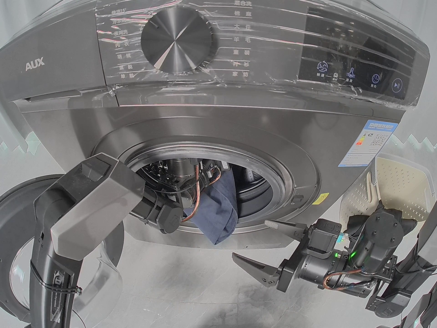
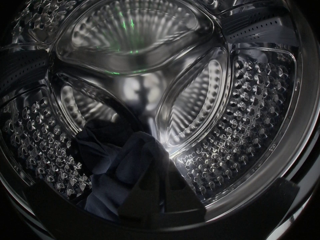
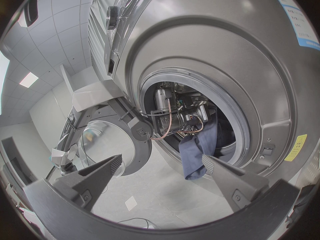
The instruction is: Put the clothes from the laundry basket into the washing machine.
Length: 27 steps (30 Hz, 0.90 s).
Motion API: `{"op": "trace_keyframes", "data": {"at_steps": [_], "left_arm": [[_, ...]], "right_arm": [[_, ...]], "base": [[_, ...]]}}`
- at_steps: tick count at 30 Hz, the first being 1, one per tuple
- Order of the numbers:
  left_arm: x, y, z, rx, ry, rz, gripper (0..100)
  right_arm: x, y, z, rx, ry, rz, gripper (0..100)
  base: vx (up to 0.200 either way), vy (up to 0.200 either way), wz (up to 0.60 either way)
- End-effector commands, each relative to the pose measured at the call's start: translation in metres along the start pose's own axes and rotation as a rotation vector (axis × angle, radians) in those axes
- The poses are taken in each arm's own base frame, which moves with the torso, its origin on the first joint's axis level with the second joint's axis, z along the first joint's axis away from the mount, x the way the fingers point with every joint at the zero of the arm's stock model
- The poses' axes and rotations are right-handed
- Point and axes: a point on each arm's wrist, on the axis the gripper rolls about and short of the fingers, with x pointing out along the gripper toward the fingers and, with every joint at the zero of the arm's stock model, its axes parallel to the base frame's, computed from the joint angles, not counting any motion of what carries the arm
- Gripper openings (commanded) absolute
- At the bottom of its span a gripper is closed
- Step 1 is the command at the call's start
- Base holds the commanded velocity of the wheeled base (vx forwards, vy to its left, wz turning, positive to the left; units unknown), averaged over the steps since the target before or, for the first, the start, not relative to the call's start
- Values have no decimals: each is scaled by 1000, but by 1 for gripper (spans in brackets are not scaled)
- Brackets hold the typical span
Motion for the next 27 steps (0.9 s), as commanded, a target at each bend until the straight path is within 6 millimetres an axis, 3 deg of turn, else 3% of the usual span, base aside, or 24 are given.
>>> {"op": "trace_keyframes", "data": {"at_steps": [1,2,4,6,11,18,27], "left_arm": [[3,5,-17,5,27,17,0],[2,5,-17,6,28,18,100],[-3,5,-17,9,58,23,100],[-28,5,-21,29,189,25,100],[-60,-9,-21,37,343,-33,100],[-76,-13,-18,51,438,-31,100],[-82,-2,-47,73,551,12,100]], "right_arm": [[0,0,1,-1,-3,0,100],[0,0,0,-1,-2,0,100],[0,0,1,-1,-3,0,100],[0,0,0,-1,-2,-2,100],[0,0,0,1,0,0,100],[0,0,0,1,0,0,100],[0,0,0,1,0,1,100]], "base": [[0,0,0],[0,0,0],[0,0,0],[0,0,0],[0,0,0],[0,0,0],[0,0,0]]}}
